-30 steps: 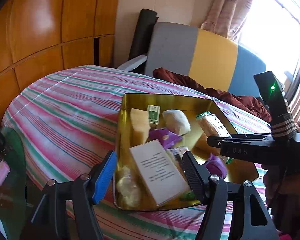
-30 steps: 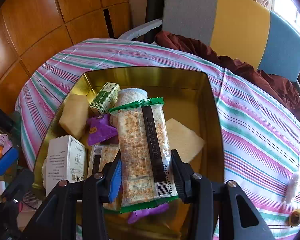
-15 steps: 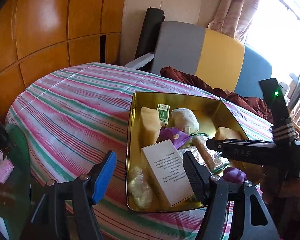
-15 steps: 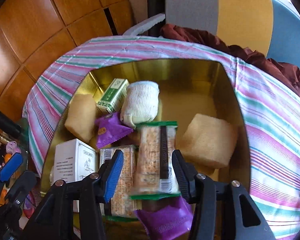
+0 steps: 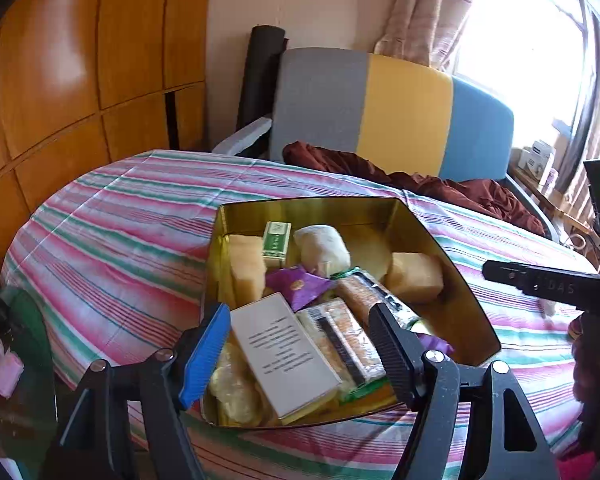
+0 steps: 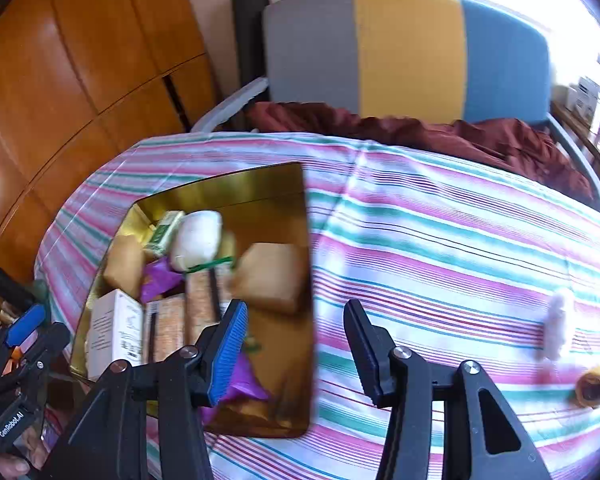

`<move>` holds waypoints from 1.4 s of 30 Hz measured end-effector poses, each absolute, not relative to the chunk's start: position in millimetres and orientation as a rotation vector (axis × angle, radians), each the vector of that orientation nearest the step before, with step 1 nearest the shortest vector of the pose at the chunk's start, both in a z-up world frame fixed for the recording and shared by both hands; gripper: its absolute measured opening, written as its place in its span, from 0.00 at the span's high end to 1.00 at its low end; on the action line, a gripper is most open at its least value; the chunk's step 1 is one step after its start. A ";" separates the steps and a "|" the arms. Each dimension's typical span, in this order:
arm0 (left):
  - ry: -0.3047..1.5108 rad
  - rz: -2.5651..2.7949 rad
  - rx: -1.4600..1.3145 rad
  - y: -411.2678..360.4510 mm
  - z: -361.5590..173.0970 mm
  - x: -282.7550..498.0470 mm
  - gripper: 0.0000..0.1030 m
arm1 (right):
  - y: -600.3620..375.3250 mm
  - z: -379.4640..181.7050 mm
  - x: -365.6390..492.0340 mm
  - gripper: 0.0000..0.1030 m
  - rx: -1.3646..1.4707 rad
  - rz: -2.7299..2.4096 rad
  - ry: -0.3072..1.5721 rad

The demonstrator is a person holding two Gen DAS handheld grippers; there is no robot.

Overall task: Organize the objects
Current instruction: 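Move both tools back from the tray to the remaining items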

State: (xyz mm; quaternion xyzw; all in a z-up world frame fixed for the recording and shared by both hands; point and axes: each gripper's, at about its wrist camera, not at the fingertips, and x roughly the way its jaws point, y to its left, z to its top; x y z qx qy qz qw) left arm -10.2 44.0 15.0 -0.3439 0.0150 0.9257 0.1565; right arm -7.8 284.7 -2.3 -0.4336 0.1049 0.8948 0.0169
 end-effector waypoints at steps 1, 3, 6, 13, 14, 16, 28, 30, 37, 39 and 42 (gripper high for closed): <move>0.055 2.640 -0.979 48.6 16.1 -9.6 0.30 | 293.6 -1.1 -3.0 0.51 -1.331 2.767 0.339; 0.075 2.619 -0.971 57.4 17.7 -8.5 0.30 | 313.1 1.4 7.5 0.51 -1.297 2.737 0.361; 0.111 2.586 -0.956 73.3 20.4 -6.5 0.30 | 344.6 4.3 23.9 0.51 -1.244 2.681 0.387; 0.189 2.495 -0.919 115.7 25.4 0.7 0.29 | 435.5 4.4 69.1 0.48 -1.121 2.499 0.537; 0.201 2.482 -0.913 122.0 25.9 2.3 0.29 | 448.4 3.6 75.9 0.46 -1.104 2.469 0.558; 0.228 2.454 -0.901 136.4 26.5 5.2 0.28 | 472.8 2.3 89.5 0.44 -1.072 2.416 0.599; 0.342 2.244 -0.851 240.2 32.2 17.1 0.27 | 585.5 -37.3 166.5 0.35 -0.829 2.059 1.089; 0.339 2.199 -0.866 262.3 30.2 17.7 0.27 | 587.1 -37.7 168.1 0.35 -0.825 2.048 1.094; 0.303 2.023 -0.985 342.3 7.9 11.5 0.28 | 599.4 -46.0 187.7 0.35 -0.753 1.984 1.233; 0.295 1.973 -1.015 366.7 -0.6 10.3 0.30 | 602.2 -50.3 191.2 0.35 -0.747 1.967 1.282; 0.288 1.918 -1.051 401.6 -14.9 5.2 0.34 | 602.6 -52.5 192.0 0.35 -0.750 1.969 1.304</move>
